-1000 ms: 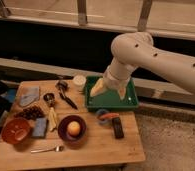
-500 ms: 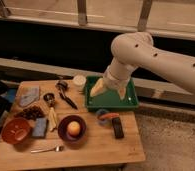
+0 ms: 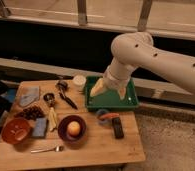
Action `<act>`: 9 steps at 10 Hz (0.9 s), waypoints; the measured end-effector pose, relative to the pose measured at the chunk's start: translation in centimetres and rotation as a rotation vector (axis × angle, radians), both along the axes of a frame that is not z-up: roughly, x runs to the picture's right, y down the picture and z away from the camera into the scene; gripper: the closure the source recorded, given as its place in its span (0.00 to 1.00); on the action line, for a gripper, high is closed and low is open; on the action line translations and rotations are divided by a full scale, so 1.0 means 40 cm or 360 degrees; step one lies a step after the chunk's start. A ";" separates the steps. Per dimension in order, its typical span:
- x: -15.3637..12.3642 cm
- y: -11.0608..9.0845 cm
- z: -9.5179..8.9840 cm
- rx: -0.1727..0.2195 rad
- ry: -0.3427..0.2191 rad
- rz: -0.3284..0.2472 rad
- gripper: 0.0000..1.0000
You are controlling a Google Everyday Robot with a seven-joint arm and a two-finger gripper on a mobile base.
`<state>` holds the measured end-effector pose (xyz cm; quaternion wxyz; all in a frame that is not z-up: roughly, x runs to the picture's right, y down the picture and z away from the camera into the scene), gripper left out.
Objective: Place pepper in red bowl
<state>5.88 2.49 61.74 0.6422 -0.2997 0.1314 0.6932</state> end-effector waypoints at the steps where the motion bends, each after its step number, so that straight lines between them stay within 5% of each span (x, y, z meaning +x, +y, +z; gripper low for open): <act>1: 0.000 0.000 0.000 0.0000 0.0000 0.0000 0.20; 9: 0.000 0.000 0.008 -0.0004 -0.0015 -0.0026 0.20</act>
